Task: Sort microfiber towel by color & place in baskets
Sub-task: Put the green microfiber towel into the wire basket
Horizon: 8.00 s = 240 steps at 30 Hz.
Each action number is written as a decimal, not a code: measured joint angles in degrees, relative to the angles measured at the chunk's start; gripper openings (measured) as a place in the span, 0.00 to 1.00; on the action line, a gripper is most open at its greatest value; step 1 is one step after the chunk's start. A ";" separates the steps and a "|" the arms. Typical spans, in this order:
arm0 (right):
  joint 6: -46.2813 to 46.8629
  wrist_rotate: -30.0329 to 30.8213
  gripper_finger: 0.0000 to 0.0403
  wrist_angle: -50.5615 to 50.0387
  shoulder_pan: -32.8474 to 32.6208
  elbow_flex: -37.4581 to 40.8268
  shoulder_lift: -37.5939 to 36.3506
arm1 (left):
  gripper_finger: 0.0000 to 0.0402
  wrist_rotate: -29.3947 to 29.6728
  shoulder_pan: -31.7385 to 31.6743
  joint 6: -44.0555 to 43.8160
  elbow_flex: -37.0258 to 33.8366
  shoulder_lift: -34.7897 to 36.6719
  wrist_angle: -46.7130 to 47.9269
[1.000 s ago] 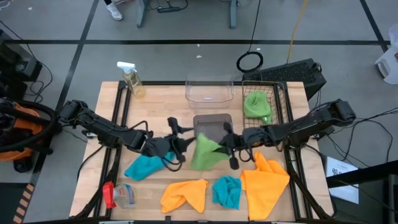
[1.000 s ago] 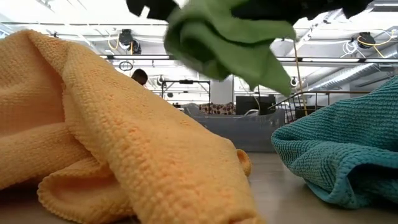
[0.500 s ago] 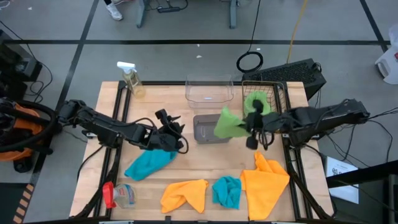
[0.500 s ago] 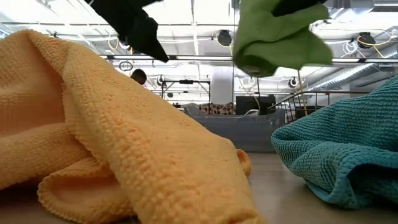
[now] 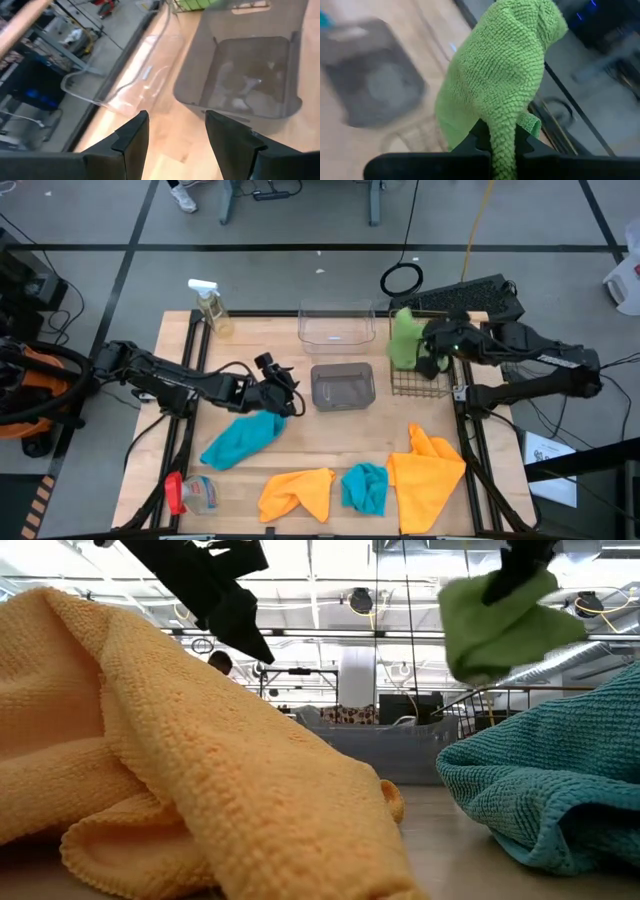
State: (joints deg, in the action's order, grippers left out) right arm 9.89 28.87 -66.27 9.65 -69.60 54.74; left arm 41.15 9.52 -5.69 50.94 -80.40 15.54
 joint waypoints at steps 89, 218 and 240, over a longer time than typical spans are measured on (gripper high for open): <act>-2.42 -18.39 0.01 35.29 34.72 32.63 12.33 | 0.50 -11.33 -0.14 1.66 0.00 -0.07 -4.58; 9.18 -22.64 0.00 6.13 19.40 21.02 2.74 | 0.50 -16.73 5.28 -14.24 -6.34 -0.07 -4.27; 19.01 -14.78 0.00 -15.14 15.63 21.00 4.15 | 0.50 -16.76 5.39 -13.38 -6.32 -0.07 -6.22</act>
State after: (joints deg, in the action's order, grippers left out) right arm 28.90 14.09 -81.41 25.28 -48.60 58.89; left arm 24.38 14.92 -19.07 44.62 -80.47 9.32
